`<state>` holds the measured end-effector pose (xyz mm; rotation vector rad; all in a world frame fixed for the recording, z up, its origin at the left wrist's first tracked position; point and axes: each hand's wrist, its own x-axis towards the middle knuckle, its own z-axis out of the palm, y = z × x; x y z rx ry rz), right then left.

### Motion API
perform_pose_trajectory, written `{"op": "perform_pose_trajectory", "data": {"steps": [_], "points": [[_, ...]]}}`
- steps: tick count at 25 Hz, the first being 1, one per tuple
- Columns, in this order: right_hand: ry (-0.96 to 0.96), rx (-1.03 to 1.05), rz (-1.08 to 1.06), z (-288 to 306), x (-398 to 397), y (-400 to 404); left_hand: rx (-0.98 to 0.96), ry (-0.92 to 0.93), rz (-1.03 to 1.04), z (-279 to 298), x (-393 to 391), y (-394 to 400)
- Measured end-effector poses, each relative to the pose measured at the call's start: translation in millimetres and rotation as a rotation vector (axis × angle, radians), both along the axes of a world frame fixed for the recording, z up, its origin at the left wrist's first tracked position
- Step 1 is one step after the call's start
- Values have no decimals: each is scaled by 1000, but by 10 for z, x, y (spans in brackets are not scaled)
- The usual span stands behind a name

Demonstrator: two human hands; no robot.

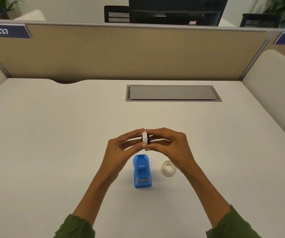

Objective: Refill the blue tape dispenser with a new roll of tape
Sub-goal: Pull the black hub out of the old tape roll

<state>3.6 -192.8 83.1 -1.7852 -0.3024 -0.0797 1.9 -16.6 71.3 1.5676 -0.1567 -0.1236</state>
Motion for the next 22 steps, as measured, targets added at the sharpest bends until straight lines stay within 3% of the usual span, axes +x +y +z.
{"op": "perform_pose_trajectory", "data": {"steps": [22], "points": [[19,137,-85,-69,51,-95,-20,24,-62,23,169,-104]]}}
